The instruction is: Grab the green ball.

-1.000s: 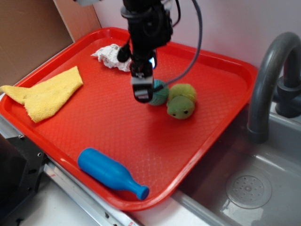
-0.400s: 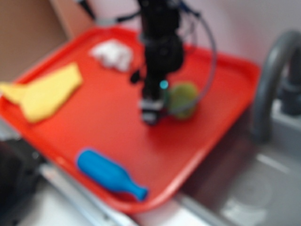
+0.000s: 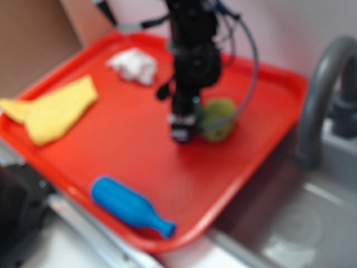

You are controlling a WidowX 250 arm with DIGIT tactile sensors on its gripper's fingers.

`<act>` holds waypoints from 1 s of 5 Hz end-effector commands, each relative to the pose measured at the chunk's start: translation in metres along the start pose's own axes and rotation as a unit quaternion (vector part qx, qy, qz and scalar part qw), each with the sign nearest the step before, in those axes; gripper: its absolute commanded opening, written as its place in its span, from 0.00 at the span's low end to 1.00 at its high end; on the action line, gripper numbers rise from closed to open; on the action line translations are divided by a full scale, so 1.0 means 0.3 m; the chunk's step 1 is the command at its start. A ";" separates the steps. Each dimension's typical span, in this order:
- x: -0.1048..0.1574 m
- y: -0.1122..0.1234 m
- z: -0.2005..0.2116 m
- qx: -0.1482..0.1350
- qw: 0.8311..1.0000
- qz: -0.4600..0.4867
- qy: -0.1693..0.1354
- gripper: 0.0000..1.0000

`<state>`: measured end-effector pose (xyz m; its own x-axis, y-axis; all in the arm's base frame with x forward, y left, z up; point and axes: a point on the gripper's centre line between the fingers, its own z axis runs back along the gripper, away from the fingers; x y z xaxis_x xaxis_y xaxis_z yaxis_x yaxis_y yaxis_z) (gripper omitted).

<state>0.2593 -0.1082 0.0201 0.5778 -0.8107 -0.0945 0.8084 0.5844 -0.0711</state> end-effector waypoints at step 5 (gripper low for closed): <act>-0.359 -0.205 0.492 0.009 0.824 0.556 -0.109 0.00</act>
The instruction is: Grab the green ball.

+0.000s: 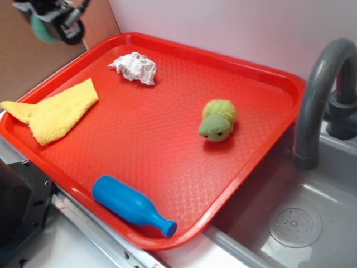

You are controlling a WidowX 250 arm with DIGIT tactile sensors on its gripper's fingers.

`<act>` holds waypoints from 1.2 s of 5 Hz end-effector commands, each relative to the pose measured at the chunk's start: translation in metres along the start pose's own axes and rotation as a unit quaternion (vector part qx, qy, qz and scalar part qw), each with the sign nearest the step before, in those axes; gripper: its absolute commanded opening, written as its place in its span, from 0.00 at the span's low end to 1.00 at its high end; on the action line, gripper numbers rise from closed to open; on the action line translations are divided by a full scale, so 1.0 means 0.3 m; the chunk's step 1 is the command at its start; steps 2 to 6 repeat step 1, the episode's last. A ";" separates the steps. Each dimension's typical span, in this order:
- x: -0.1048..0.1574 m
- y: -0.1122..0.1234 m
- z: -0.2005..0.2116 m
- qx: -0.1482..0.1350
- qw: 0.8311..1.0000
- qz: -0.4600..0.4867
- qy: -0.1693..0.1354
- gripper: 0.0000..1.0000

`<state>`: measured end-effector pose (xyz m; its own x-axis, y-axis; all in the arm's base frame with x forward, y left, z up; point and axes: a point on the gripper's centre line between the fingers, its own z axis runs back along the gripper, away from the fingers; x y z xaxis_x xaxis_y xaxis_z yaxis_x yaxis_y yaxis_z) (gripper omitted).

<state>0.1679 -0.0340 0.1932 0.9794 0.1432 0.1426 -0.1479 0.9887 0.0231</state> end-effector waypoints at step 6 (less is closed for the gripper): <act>-0.033 -0.068 -0.029 -0.054 0.997 -0.002 0.063 1.00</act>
